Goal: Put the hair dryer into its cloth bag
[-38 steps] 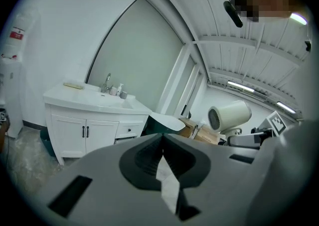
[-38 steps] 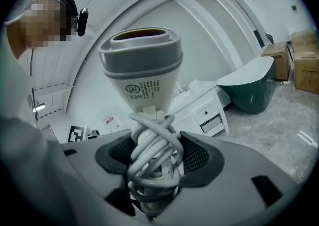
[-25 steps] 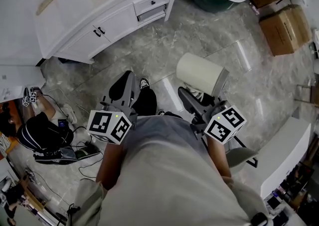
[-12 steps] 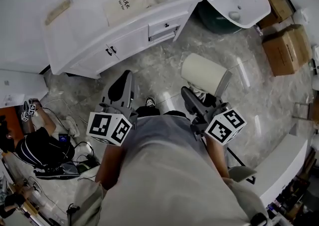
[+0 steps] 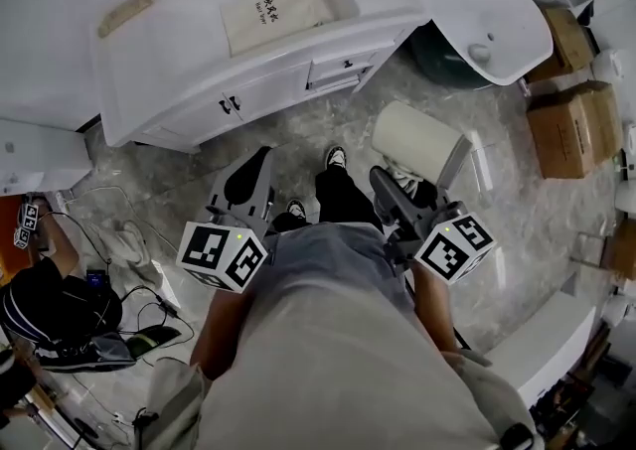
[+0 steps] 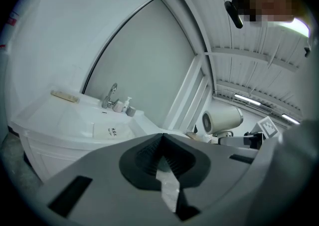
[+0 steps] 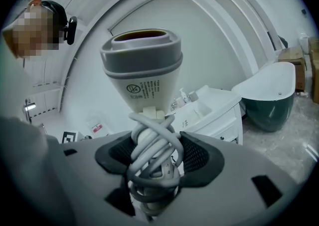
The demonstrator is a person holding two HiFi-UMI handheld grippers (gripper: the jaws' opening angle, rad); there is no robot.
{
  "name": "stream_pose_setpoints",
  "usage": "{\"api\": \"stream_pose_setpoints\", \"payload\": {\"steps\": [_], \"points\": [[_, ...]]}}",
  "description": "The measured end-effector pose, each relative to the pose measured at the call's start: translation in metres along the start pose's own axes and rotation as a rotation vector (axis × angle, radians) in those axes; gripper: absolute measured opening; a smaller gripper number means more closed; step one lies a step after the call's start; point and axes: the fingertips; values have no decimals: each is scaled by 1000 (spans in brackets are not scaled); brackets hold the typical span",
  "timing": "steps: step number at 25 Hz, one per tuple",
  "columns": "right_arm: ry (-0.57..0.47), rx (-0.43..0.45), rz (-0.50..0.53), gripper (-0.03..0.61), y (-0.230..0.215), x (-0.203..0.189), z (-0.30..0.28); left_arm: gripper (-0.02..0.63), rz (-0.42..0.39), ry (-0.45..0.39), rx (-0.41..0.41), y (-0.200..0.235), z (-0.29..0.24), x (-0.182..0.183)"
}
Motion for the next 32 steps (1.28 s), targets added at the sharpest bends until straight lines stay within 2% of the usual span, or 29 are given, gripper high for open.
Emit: {"api": "stream_pose_setpoints", "payload": {"steps": [7,14,19,26,28,32], "points": [[12,22,9,267,-42,22,-20,6,-5,-15,25,-1,-45,6],[32,86,-7,267,-102,68,-54,6,-26,-5,55,-11,-120,29],[58,114,-31,267,-152,96,-80,6,-3,33,94,-12,-178,34],[106,170,-72,267,-206,135,-122,6,-62,84,111,-15,-250,47],[119,187,-68,267,-221,149,-133,6,-74,92,146,-12,-271,49],[143,222,-65,267,-249,175,-151,7,-106,159,231,-6,-310,43]]}}
Point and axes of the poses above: the fingertips, and each gripper's own axes: z backward along the fingers, y to its left, x out of its top, and after that the axes turned 13 degrees about x, right-handed
